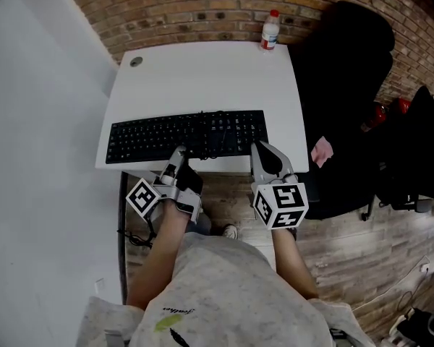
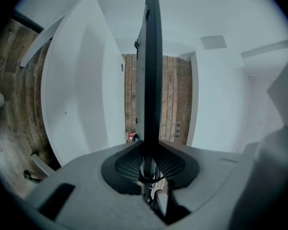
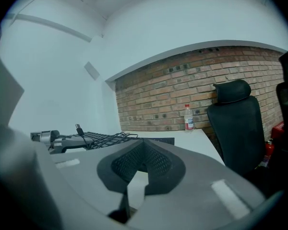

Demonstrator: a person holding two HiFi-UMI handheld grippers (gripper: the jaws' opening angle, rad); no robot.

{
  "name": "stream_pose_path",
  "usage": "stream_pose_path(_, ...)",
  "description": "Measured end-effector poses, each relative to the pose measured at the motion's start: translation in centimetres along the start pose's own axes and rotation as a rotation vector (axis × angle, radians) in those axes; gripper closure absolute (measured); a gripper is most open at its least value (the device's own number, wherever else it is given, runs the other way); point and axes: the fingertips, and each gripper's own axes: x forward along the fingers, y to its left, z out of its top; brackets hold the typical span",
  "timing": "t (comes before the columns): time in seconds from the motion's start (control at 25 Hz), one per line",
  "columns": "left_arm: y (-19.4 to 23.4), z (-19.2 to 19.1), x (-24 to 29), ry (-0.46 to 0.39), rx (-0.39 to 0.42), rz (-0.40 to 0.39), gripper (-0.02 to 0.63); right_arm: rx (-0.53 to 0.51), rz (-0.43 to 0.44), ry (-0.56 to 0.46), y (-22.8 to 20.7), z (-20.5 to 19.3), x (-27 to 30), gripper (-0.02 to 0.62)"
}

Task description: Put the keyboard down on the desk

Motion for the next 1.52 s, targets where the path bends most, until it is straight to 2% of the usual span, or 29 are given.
stream_pose_path(0.24,1.1,1.2,1.6,-0.013,-0.007,0.003,0.534,-0.022,0.016,0.017,-0.1,0.0,2.0,0.592)
stream_pose_path(0.56,3.9,6.2,8.6,0.007,-0.043,0.017,0.535,-0.016,-0.001,0.084,-0.9,0.3,11.4,0.592)
stream_pose_path(0.92,6.9,11.0,14.4,0.047,-0.063,0.062,0.537,0.018,-0.021,0.115,-1.8,1.2,18.9,0.592)
stream_pose_path(1.16,10.2,13.4,17.5,0.066,-0.108,0.138,0.537,0.030,-0.042,0.148,-2.2,0.9,23.4,0.592)
stream_pose_path(1.52,13.8,15.3,19.3,0.073,-0.124,0.259,0.537,0.086,-0.045,0.202,-2.8,-0.5,27.6,0.591)
